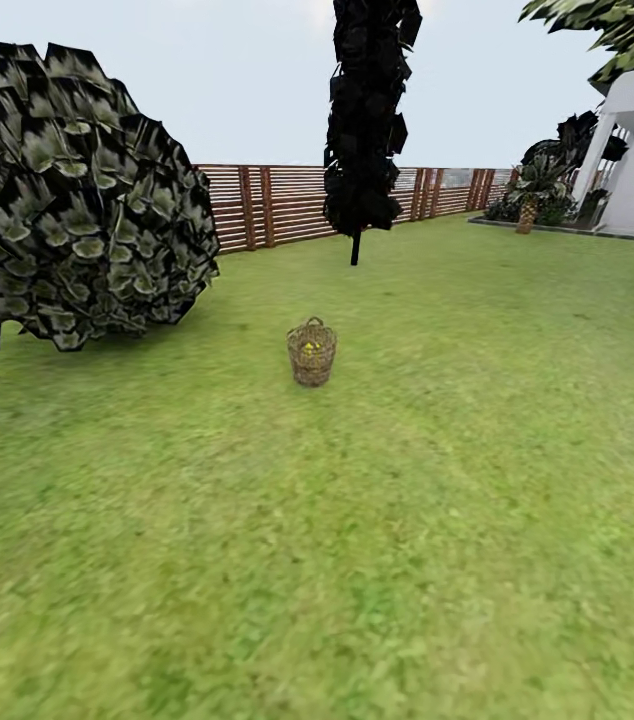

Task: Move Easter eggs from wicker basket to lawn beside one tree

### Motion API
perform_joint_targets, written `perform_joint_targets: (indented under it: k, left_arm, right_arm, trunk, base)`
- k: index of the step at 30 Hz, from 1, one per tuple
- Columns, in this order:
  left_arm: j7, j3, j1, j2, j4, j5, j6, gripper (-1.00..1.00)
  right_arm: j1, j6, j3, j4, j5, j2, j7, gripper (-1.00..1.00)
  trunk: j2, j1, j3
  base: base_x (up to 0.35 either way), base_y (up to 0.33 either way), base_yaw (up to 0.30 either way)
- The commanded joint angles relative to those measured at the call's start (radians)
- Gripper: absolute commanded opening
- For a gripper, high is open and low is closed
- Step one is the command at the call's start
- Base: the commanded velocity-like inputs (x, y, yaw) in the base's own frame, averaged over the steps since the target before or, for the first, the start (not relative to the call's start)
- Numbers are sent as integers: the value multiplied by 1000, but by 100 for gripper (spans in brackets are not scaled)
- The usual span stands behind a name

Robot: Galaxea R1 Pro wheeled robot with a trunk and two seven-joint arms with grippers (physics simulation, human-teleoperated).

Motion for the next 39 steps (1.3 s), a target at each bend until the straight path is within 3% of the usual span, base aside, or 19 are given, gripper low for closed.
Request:
perform_joint_targets:
  k: [1, 30, 39]
  left_arm:
    - [0, 0, 1, 0, -2, 3, 0, 100]
    - [0, 0, 1, 0, -2, 2, 1, 100]
    - [0, 0, 0, 0, -2, 1, 1, 100]
  right_arm:
    - [-1, -3, -3, 1, 5, 0, -3, 100]
    - [-1, -6, -5, -5, 3, 10, -3, 100]
    - [-1, -67, -6, -12, 3, 9, -1, 100]
  trunk:
    - [0, 1, -1]
    - [0, 1, -1]
    - [0, 1, -1]
  base:
    - [341, 0, 0]
    - [341, 0, 0]
    - [341, 0, 0]
